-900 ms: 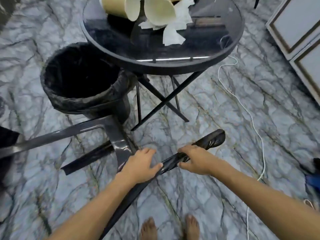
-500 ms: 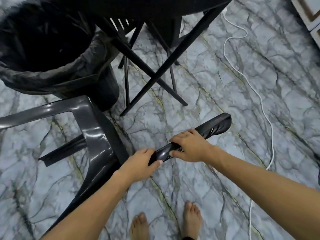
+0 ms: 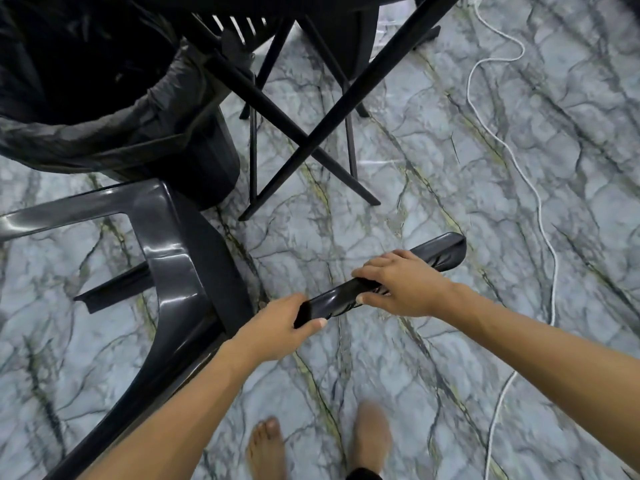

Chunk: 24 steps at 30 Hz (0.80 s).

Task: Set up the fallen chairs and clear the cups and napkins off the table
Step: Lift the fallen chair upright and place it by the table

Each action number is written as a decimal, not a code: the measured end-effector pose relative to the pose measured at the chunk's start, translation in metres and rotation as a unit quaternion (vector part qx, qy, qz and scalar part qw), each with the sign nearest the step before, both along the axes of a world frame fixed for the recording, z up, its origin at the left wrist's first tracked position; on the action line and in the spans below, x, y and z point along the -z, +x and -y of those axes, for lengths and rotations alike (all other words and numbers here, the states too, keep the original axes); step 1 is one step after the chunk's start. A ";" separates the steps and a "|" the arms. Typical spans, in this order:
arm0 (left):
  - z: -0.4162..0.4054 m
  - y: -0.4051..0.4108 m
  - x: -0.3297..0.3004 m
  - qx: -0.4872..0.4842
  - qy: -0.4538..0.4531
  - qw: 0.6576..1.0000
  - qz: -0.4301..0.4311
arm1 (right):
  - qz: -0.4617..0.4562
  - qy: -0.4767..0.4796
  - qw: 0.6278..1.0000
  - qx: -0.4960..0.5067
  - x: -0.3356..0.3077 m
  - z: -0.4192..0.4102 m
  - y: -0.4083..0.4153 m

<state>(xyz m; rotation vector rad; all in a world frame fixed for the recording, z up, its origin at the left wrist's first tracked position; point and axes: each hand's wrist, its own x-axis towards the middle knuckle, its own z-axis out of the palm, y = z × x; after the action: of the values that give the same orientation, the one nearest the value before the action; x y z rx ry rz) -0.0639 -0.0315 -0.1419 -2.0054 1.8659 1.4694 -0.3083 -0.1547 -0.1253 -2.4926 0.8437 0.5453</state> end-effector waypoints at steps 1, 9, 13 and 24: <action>0.005 -0.006 -0.001 0.004 0.000 1.000 -0.002 | 0.001 -0.006 1.000 0.006 -0.001 0.004 -0.004; 0.045 -0.063 -0.009 -0.043 -0.009 0.997 -0.056 | -0.004 -0.036 0.999 0.008 0.003 0.023 -0.028; 0.038 -0.067 -0.001 -0.040 -0.050 0.997 -0.031 | -0.013 -0.046 0.997 0.061 0.002 0.037 -0.046; 0.000 -0.066 -0.011 -0.066 -0.110 0.991 -0.048 | 0.083 -0.017 0.991 0.100 0.003 0.006 -0.056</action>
<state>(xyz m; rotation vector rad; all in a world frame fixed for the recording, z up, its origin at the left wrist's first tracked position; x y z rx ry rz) -0.1303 -0.0313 -0.1308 -2.2315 2.0514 1.4738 -0.3638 -0.1603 -0.1285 -2.4080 1.0285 0.2524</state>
